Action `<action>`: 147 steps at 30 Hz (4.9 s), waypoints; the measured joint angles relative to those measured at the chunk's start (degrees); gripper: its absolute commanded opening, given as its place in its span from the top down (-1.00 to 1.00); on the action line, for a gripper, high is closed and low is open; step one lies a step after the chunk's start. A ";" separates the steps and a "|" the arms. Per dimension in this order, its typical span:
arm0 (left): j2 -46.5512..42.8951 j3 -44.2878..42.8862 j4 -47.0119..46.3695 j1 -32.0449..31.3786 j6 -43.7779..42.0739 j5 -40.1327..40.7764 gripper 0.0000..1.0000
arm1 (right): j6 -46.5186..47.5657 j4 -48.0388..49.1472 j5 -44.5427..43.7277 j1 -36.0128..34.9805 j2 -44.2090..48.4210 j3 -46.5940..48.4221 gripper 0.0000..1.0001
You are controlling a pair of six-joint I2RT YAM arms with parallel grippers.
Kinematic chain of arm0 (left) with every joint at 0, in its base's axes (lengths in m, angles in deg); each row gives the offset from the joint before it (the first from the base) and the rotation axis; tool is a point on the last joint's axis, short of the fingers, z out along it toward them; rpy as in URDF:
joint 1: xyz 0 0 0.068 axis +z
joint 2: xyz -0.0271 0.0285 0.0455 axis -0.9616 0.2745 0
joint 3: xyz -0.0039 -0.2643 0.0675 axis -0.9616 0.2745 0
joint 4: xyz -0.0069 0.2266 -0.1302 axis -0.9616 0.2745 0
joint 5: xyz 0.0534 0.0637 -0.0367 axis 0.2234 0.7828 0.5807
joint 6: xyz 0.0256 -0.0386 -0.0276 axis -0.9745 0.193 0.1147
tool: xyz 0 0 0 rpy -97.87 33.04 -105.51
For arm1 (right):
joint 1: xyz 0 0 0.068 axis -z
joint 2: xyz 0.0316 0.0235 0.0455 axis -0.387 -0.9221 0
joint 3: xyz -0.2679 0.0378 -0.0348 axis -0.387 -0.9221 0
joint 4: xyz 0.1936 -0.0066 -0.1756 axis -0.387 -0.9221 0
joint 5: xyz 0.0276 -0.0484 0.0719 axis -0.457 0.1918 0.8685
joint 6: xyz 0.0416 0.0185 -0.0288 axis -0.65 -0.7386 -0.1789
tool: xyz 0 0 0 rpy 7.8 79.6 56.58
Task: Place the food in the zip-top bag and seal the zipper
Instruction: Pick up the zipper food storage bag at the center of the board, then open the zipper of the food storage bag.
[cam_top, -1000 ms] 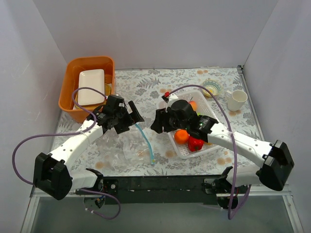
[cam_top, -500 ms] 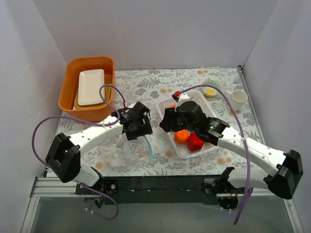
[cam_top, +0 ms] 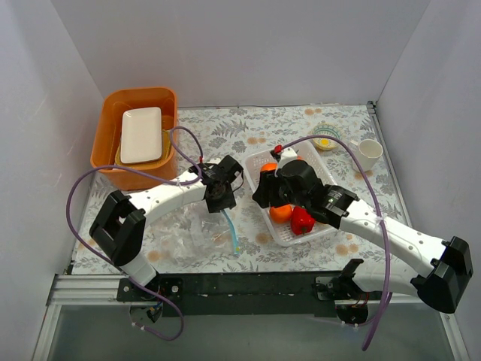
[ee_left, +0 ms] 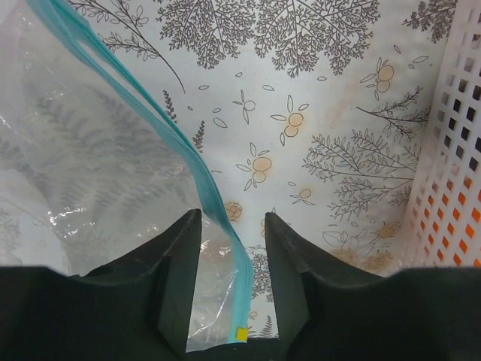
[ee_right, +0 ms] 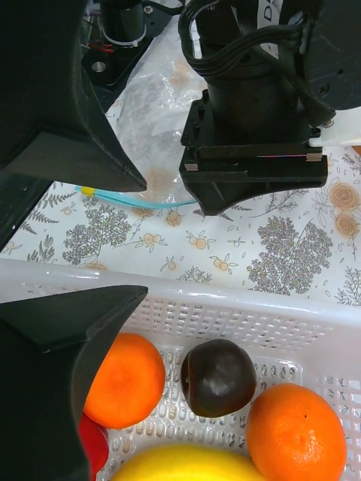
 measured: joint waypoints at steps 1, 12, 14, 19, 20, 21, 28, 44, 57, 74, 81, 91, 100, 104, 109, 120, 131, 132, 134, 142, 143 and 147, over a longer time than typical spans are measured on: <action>-0.02 0.04 0.02 -0.02 -0.09 0.00 0.27 | 0.00 0.04 0.00 0.00 0.24 -0.09 -0.20; -0.02 2.64 -0.15 -0.02 -0.15 -0.02 0.48 | -0.02 0.04 0.52 0.44 1.09 -0.63 -0.18; -0.02 2.64 -0.20 0.00 -0.11 -0.04 0.61 | -0.02 0.02 0.74 0.44 0.98 -0.63 -0.17; -0.37 2.69 -0.42 0.00 -0.31 -0.02 1.00 | -0.02 0.04 1.33 0.57 0.94 -0.63 0.13; -0.72 2.82 -0.66 0.00 -0.31 -0.04 1.00 | 0.00 0.04 1.42 0.59 0.92 -0.63 0.22; -1.27 3.04 -0.96 -0.02 -0.48 -0.07 1.00 | -0.07 0.07 1.51 0.59 0.92 -0.66 0.32; -7.80 4.50 -2.32 0.00 -1.25 -0.83 1.00 | -0.44 1.31 4.76 0.83 -1.09 -0.98 0.39; -16.41 4.66 -3.72 0.46 -3.69 -2.62 1.00 | -4.04 14.84 25.00 1.49 -11.74 -3.30 -0.11; -17.33 4.66 -4.94 2.10 -4.20 -4.61 1.00 | -6.19 20.83 33.07 1.09 -16.41 -6.03 0.66; -24.33 4.81 -4.11 2.78 -3.69 -6.60 1.00 | -6.51 27.69 35.76 0.61 -19.30 -9.20 0.97; -24.65 5.92 -3.50 2.80 -3.50 -7.23 1.00 | -6.97 27.78 33.57 0.61 -18.58 -9.29 0.22; -24.70 6.16 -3.15 2.80 -3.45 -7.82 1.00 | -6.01 28.17 30.60 0.61 -15.39 -7.58 0.20; -25.00 7.65 -3.61 2.80 -3.06 -8.59 1.00 | -5.95 28.85 30.38 0.59 -16.26 -6.45 0.22; -25.00 7.82 -3.65 2.80 -2.89 -8.81 1.00 | -5.75 28.98 30.40 0.57 -17.92 -5.07 0.22; -25.00 7.85 -3.78 2.80 -2.64 -9.11 1.00 | -5.55 29.09 30.42 0.57 -18.80 -4.98 0.22; -25.00 7.89 -3.96 3.02 -2.29 -9.11 1.00 | -4.39 28.81 29.81 -0.42 -19.63 -4.13 0.17; -24.98 7.89 -4.02 3.06 -2.01 -9.11 1.00 | -3.87 27.30 28.15 -1.07 -19.78 -3.61 0.14; -25.00 7.89 -4.02 3.06 -2.01 -9.14 1.00 | -3.85 27.12 27.89 -1.20 -20.02 -3.34 0.16; -24.98 7.89 -4.09 3.06 -1.99 -9.14 1.00 | -3.91 26.77 26.82 -1.62 -20.81 -2.58 0.20; -24.94 7.89 -4.44 3.10 -1.77 -9.14 0.99 | -5.05 26.43 23.06 -2.89 -23.06 -1.75 0.97; -24.92 7.87 -4.44 3.10 -1.75 -9.09 0.99 | -5.16 26.27 22.40 -2.91 -23.06 -1.75 0.97; -24.90 7.82 -4.15 3.10 -1.79 -8.44 0.90 | -5.66 26.08 20.24 -2.91 -23.04 -1.77 0.97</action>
